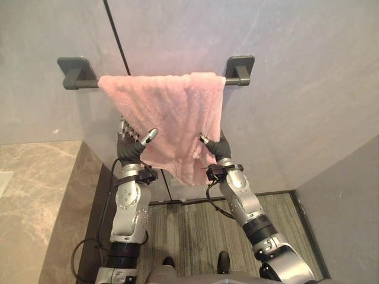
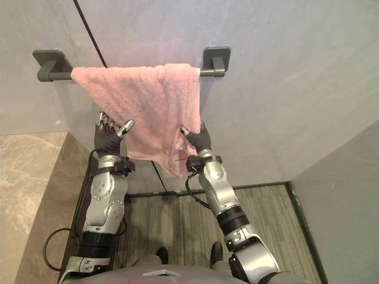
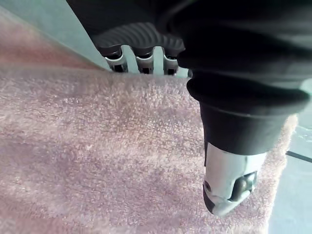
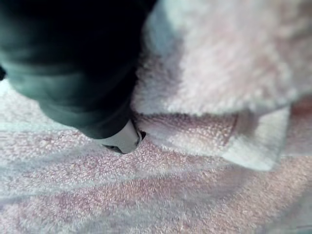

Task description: Organize washtable

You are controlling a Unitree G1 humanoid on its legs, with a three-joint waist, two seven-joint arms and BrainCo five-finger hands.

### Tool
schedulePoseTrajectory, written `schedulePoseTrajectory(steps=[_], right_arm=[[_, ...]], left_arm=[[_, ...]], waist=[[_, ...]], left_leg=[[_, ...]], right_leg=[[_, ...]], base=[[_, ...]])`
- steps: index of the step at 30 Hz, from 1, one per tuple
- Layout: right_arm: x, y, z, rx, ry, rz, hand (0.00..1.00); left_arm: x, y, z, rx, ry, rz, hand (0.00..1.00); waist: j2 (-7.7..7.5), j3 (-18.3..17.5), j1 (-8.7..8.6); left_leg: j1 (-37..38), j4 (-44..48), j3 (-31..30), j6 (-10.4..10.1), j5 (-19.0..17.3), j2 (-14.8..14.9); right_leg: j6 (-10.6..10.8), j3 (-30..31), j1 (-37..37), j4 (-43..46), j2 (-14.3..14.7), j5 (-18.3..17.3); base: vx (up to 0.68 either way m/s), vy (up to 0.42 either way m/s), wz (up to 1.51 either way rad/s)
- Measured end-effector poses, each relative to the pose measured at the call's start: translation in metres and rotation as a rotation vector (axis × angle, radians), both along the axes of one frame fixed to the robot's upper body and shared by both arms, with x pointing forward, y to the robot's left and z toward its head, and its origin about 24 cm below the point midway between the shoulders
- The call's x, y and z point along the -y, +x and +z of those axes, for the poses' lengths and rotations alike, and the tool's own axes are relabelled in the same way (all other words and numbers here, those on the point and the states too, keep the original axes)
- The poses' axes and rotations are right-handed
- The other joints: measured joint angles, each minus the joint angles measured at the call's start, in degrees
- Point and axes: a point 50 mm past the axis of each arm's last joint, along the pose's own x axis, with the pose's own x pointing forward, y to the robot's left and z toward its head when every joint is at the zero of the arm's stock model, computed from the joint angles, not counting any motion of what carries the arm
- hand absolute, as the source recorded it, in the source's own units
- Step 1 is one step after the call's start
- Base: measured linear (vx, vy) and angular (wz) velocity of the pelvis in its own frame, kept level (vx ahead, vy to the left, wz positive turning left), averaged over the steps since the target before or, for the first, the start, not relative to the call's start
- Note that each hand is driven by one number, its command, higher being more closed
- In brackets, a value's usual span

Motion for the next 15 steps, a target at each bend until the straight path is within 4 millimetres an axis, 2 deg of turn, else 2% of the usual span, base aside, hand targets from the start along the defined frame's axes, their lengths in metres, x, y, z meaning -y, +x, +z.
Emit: schedulePoseTrajectory(steps=[7, 15], right_arm=[[-0.0012, -0.0036, -0.0056, -0.009, -0.033, 0.022, 1.0], [0.0003, -0.0039, -0.007, -0.014, -0.034, 0.016, 1.0]], left_arm=[[0.0056, 0.0014, 0.0028, 0.01, 0.04, -0.013, 1.0], [0.0028, 0.0031, 0.007, 0.025, 0.064, 0.006, 1.0]], waist=[[0.36, -1.6, -0.21], [0.27, -1.8, -0.19]], left_leg=[[0.1, -0.1, 0.6, 0.0, 0.0, 0.0], [0.1, -0.2, 0.4, 0.1, 0.1, 0.0]], right_leg=[[0.1, 0.7, -0.2, 0.0, 0.0, 0.2], [0.1, 0.6, -0.2, 0.0, -0.1, 0.3]], base=[[0.0, 0.003, -0.05], [0.0, 0.0, 0.0]])
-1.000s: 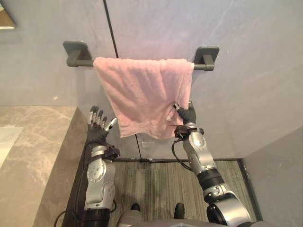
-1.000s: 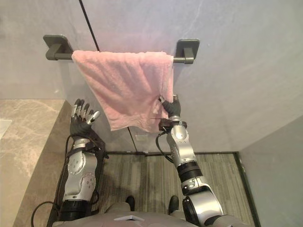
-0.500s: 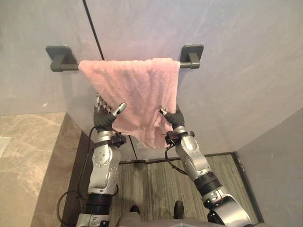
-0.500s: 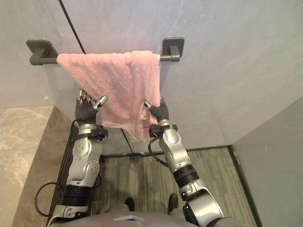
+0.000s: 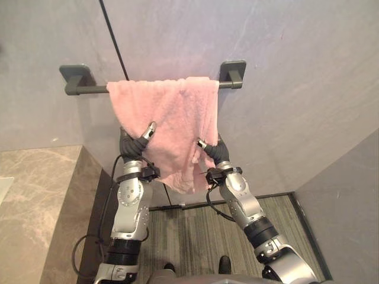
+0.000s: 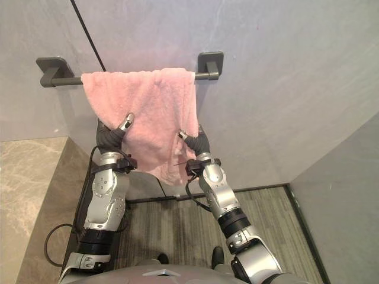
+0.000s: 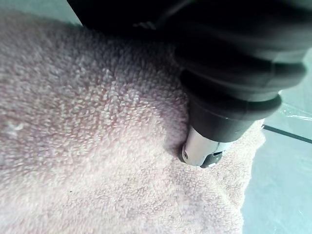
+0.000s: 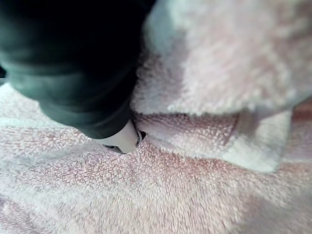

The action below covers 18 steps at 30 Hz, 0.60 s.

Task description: Organize washtable

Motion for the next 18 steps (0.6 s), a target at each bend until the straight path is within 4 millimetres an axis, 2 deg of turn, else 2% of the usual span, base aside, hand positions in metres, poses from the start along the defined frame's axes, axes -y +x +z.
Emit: schedulePoseTrajectory(steps=[12, 18], right_arm=[[0.016, 0.006, -0.003, -0.023, 0.0, -0.054, 1.0], [0.026, 0.017, 0.0, -0.032, -0.027, -0.095, 1.0]], left_arm=[[-0.012, -0.004, -0.004, -0.013, 0.082, 0.025, 1.0], [-0.011, 0.005, -0.007, -0.037, 0.122, 0.007, 1.0]], waist=[[-0.73, -0.8, 0.21], [-0.83, -1.0, 0.38]], left_leg=[[0.3, -1.6, -1.1, 0.0, 1.2, 0.0], [1.2, -3.8, -1.3, 0.0, 2.3, 0.0]], right_leg=[[0.0, -1.2, 0.2, 0.0, 0.0, 0.0], [0.0, -1.4, 0.7, 0.0, 0.0, 0.0]], base=[[-0.01, -0.003, 0.04], [-0.01, 0.002, 0.01]])
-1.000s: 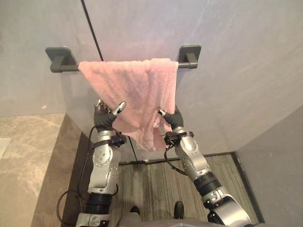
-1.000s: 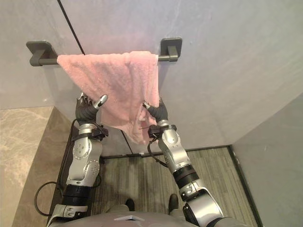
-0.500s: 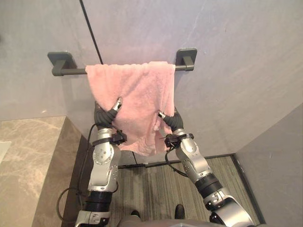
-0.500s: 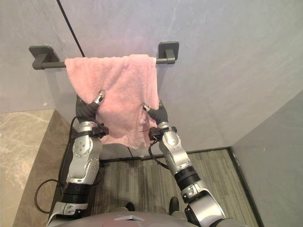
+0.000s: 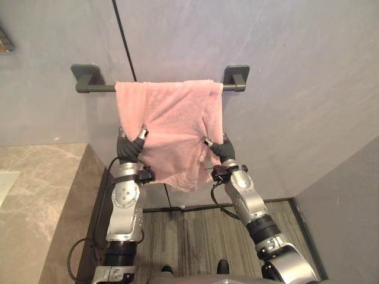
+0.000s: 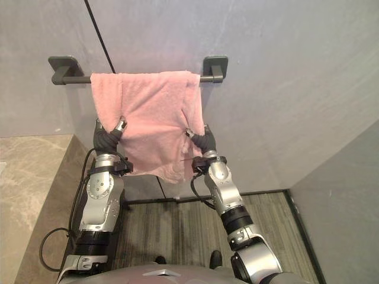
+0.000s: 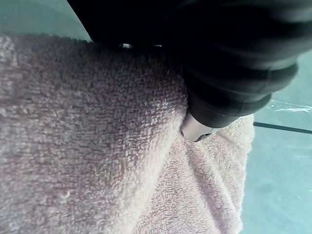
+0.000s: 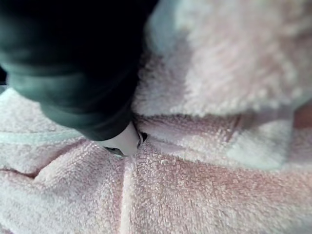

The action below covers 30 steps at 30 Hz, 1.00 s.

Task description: Organize washtable

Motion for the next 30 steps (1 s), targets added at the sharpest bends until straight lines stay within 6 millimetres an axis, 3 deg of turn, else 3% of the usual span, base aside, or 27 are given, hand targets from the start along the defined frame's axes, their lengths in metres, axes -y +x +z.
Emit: schedulePoseTrajectory(steps=[5, 15, 16, 18, 19, 23, 26, 30], right_arm=[[0.003, 0.016, 0.011, 0.012, -0.015, -0.015, 1.0], [0.001, 0.027, 0.024, 0.028, -0.03, -0.005, 1.0], [0.0, 0.028, 0.026, 0.031, -0.031, -0.003, 1.0], [0.0, 0.029, 0.027, 0.035, -0.031, -0.002, 1.0], [0.0, 0.029, 0.027, 0.035, -0.031, -0.002, 0.0], [0.016, 0.032, 0.028, 0.023, 0.01, -0.083, 0.0], [0.055, 0.037, 0.035, 0.046, 0.023, -0.226, 0.0], [0.065, 0.035, 0.037, 0.052, 0.046, -0.252, 0.0]], left_arm=[[-0.003, 0.01, 0.001, -0.019, 0.017, -0.002, 1.0], [-0.01, 0.018, 0.003, -0.029, 0.009, 0.025, 1.0], [-0.011, 0.018, 0.004, -0.026, 0.007, 0.029, 0.0], [-0.014, 0.019, 0.005, -0.022, 0.003, 0.042, 0.0], [-0.016, 0.02, 0.006, -0.023, 0.0, 0.049, 0.0], [-0.029, 0.018, 0.007, -0.015, -0.018, 0.103, 0.0], [-0.058, 0.01, 0.011, 0.011, -0.029, 0.22, 0.0], [-0.072, 0.001, 0.004, -0.019, -0.012, 0.276, 0.0]], waist=[[-0.02, 0.0, 0.01], [-0.06, 0.2, 0.09], [-0.13, 0.5, 0.07], [-0.29, 0.8, 0.06], [-0.31, 1.1, 0.06], [-0.12, 1.6, 0.11], [-0.08, 1.6, 0.24], [0.05, 1.7, 0.22]], left_leg=[[0.5, -1.6, -0.6, -0.1, 1.1, -0.1], [0.5, -1.6, -0.4, 0.1, 1.0, -0.4], [0.6, -1.6, -0.3, 0.1, 0.9, -0.5], [0.7, -1.6, -0.2, 0.1, 0.9, -0.4], [0.7, -1.6, -0.1, 0.1, 0.9, -0.5], [0.7, -1.6, 0.1, 0.2, 0.9, -0.5], [0.8, -1.6, 0.2, 0.2, 0.8, -0.5], [0.8, -1.6, 0.3, 0.2, 0.8, -0.5]], right_leg=[[0.0, -0.6, -0.3, 0.0, 0.1, 0.0], [0.1, -0.4, -0.4, 0.0, 0.1, -0.1], [0.1, -0.3, -0.4, 0.0, 0.1, -0.1], [0.1, -0.1, -0.4, 0.0, 0.1, -0.1], [0.1, -0.1, -0.4, 0.0, 0.1, -0.1], [0.2, 0.1, -0.4, 0.0, 0.1, -0.1], [0.2, 0.1, -0.4, 0.0, 0.1, -0.2], [0.2, 0.2, -0.4, 0.0, 0.1, -0.2]], base=[[0.01, -0.007, 0.07], [0.0, 0.0, -0.01], [0.0, 0.007, -0.07], [0.0, 0.002, -0.02], [0.0, 0.001, -0.03], [0.0, 0.001, -0.01], [0.0, 0.0, 0.0], [0.0, 0.0, 0.0]])
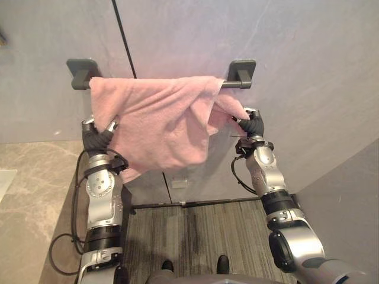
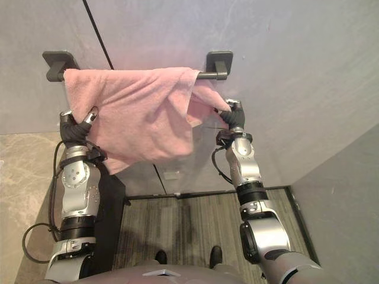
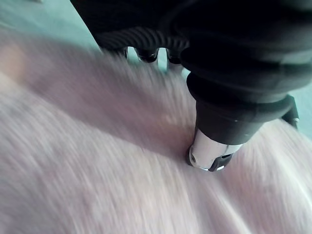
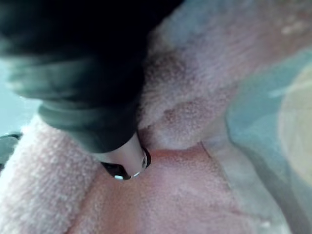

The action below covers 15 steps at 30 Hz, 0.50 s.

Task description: Organize washtable

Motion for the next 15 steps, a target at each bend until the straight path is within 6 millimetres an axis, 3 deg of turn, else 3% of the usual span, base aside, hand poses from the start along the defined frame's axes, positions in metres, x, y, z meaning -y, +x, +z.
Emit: schedulePoseTrajectory(steps=[2, 6, 15], right_arm=[[0.008, -0.004, -0.011, -0.034, -0.001, -0.028, 0.0], [0.02, -0.011, -0.023, -0.072, -0.017, -0.056, 0.0], [0.02, -0.015, -0.015, -0.026, -0.018, -0.05, 0.0]], left_arm=[[-0.012, -0.011, -0.013, -0.048, -0.028, 0.059, 0.0], [-0.018, -0.018, -0.02, -0.073, -0.029, 0.083, 0.0], [-0.012, -0.026, -0.014, -0.049, 0.01, 0.039, 0.0]], waist=[[0.0, 0.1, 0.05], [0.09, 0.3, 0.86], [0.23, 0.4, 1.14]], left_leg=[[-0.1, 0.0, 0.1, 0.0, 0.0, 0.0], [-0.1, 0.0, 0.1, 0.0, 0.0, 0.1], [-0.6, 0.4, 0.1, -0.1, -0.2, 0.4]], right_leg=[[0.0, 0.0, -0.1, 0.0, 0.0, 0.0], [0.0, 0.0, -0.2, 0.0, 0.0, 0.0], [0.0, 0.1, -0.5, 0.0, 0.0, 0.0]], base=[[0.0, 0.0, 0.0], [0.0, 0.0, 0.0], [0.0, 0.0, 0.0]])
